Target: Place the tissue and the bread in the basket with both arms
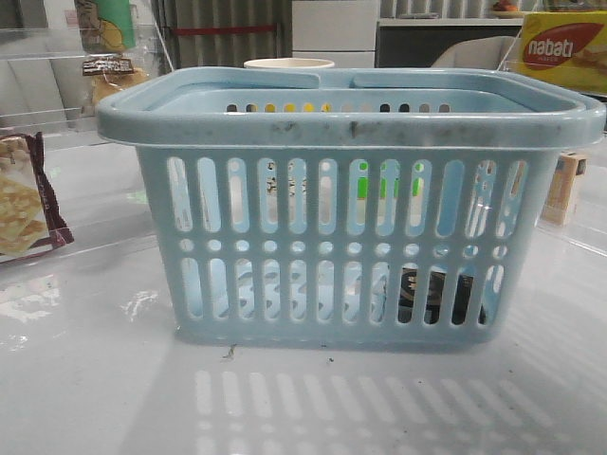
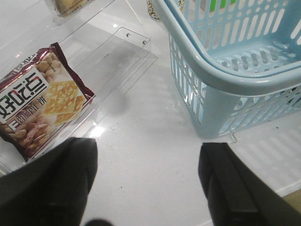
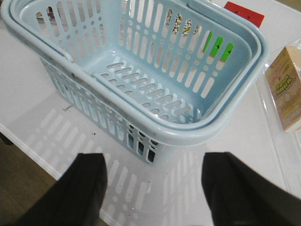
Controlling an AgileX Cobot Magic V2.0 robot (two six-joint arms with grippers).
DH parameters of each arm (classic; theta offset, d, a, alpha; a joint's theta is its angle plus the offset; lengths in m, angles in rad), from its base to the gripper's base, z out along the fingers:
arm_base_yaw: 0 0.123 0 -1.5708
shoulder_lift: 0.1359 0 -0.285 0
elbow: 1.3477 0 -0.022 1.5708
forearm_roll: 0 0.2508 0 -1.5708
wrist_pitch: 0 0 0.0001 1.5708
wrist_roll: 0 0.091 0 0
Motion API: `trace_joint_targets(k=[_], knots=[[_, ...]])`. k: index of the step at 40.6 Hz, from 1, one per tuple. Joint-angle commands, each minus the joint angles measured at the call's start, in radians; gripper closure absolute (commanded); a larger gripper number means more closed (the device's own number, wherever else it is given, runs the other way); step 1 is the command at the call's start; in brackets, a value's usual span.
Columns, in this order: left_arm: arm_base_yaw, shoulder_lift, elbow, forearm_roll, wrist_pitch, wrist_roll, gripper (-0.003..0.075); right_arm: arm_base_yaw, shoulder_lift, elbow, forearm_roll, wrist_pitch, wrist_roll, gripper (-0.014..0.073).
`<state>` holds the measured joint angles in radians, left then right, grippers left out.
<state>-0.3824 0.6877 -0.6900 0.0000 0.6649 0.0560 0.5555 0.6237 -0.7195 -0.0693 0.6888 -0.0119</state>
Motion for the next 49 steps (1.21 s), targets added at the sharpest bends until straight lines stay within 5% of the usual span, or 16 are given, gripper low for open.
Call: trace_joint_targets(k=[1,16,24,32,49], knots=[[-0.009,0.001,-0.027,0.000,-0.083,0.002,0.0214,-0.001,-0.040,-0.005,-0.013,-0.067,-0.010,0.0054],[-0.009,0.003,-0.027,0.000,-0.192,0.002,0.0214,-0.001,-0.054,-0.002,-0.013,-0.064,-0.010,0.0054],[0.052,0.155,-0.080,0.059,-0.201,0.000,0.0200,-0.001,-0.054,-0.002,-0.013,-0.064,-0.010,0.0054],[0.128,0.391,-0.252,-0.009,-0.152,-0.002,0.0090,-0.001,-0.054,-0.002,-0.013,-0.064,-0.010,0.0054],[0.190,0.871,-0.690,-0.035,-0.169,-0.002,0.0099,-0.001,-0.054,-0.002,-0.013,-0.064,-0.010,0.0054]])
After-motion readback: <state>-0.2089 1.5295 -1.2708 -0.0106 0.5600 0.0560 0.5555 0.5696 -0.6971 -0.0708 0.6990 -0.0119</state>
